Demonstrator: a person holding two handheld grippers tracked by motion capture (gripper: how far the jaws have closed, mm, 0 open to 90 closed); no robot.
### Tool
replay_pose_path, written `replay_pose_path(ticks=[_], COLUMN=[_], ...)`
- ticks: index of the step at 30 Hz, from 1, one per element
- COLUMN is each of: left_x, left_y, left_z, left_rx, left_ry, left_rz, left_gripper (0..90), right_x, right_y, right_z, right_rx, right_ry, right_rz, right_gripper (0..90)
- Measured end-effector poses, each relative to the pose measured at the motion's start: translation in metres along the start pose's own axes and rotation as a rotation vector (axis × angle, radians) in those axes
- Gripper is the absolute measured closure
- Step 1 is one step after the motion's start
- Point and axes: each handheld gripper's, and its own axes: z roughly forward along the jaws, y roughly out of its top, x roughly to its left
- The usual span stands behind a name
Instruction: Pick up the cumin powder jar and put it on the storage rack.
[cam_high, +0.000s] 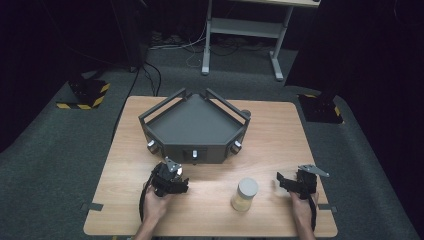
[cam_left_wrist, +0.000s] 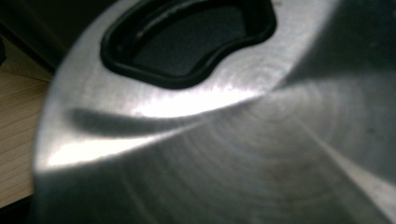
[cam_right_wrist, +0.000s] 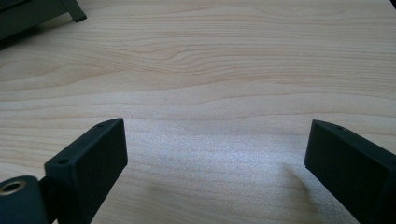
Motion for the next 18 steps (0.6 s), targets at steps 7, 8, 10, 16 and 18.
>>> replay_pose_path(ticks=[7,8,10,16,18], left_x=[0.0005,0.0000,-0.0008,0.0005,0.0007], left_y=[-0.0009,-0.0008,-0.0011,-0.0007,-0.0026], left_z=[0.0001,0.0001,0.0005,0.0002,0.0006], left_rx=[-0.003,-0.003,-0.006,-0.003,-0.012], left_ry=[-0.004,-0.002,0.002,-0.005,-0.007], left_rz=[-0.005,-0.006,-0.008,-0.009,-0.012], left_gripper=[26.5,27.7,29.8,31.0,31.2], right_x=[0.0001,0.0002,0.0003,0.0004,0.0003], right_y=[-0.0003,-0.0003,-0.0002,-0.0006,-0.0006], right_z=[-0.0001,-0.0001,-0.0001,-0.0002,-0.0003], right_rx=[-0.002,-0.002,-0.001,-0.003,-0.003], right_ry=[0.000,-0.001,-0.001,-0.001,-0.001], right_rz=[0.000,0.000,0.000,-0.001,-0.001], right_gripper=[5.2,5.2,5.2,5.2,5.2])
